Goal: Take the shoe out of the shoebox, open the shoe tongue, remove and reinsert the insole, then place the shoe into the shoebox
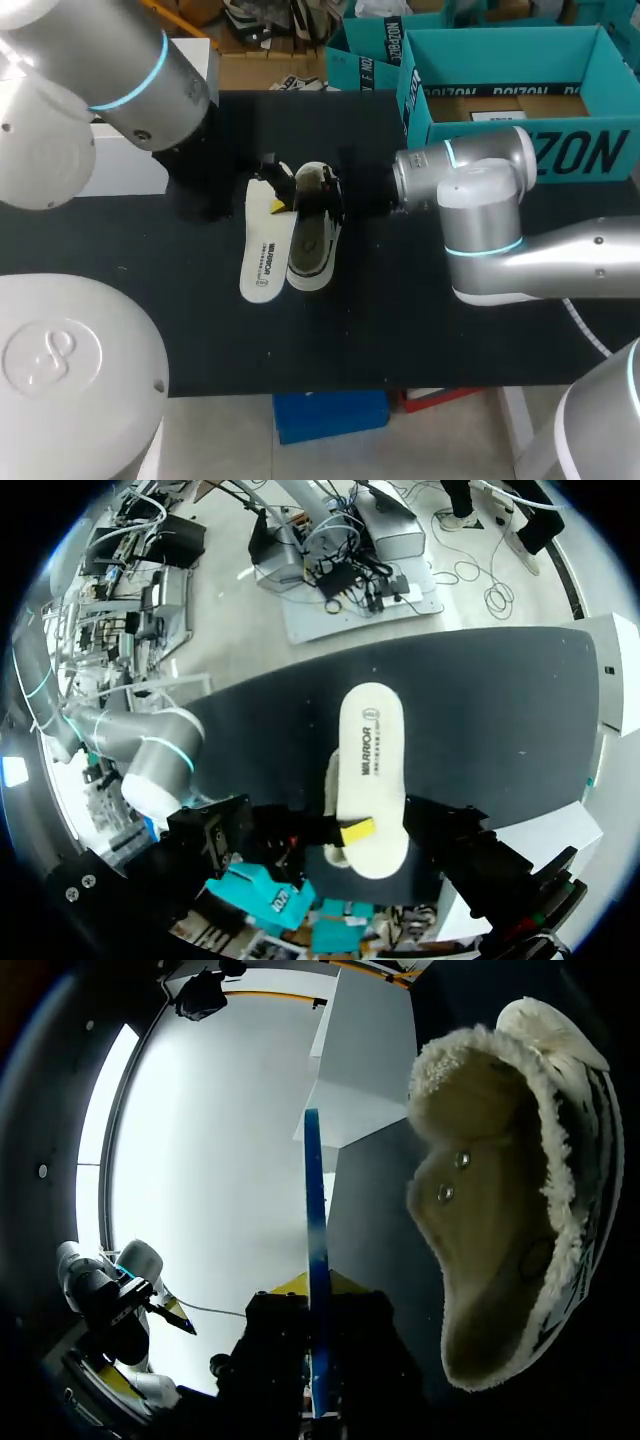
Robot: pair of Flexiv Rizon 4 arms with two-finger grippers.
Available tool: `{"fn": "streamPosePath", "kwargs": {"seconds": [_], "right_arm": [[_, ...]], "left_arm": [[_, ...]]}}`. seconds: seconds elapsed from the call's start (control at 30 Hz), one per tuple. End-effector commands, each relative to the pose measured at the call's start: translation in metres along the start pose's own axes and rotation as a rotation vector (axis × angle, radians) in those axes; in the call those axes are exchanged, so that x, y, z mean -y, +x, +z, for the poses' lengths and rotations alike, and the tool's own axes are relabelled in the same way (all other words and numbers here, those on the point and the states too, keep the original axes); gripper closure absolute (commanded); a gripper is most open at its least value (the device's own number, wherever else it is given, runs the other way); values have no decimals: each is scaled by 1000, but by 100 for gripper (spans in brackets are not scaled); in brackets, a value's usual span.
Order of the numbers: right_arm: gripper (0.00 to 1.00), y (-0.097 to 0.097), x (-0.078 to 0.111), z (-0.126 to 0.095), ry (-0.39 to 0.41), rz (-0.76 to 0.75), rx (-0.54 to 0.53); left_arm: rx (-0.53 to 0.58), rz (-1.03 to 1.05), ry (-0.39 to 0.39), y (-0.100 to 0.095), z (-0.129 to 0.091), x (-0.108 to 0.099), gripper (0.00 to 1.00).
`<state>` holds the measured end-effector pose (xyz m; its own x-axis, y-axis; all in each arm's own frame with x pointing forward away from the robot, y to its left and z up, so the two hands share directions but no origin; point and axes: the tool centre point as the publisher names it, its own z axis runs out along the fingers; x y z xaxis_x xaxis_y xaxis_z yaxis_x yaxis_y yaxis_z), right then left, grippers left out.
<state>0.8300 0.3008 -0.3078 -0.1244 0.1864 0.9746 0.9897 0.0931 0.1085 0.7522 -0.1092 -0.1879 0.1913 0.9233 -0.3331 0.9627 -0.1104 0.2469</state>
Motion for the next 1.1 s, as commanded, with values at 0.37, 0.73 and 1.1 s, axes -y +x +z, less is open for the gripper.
{"fn": "streamPosePath", "kwargs": {"seconds": [0.37,0.73,1.1], "right_arm": [[100,0,0,2,-2,0,2],[100,0,0,2,-2,0,2],[100,0,0,2,-2,0,2]], "left_arm": [[-282,-5,-15,-6,4,-2,0],[-282,-5,-15,-6,4,-2,0],[-241,27,-4,-2,15,-30,0]]}}
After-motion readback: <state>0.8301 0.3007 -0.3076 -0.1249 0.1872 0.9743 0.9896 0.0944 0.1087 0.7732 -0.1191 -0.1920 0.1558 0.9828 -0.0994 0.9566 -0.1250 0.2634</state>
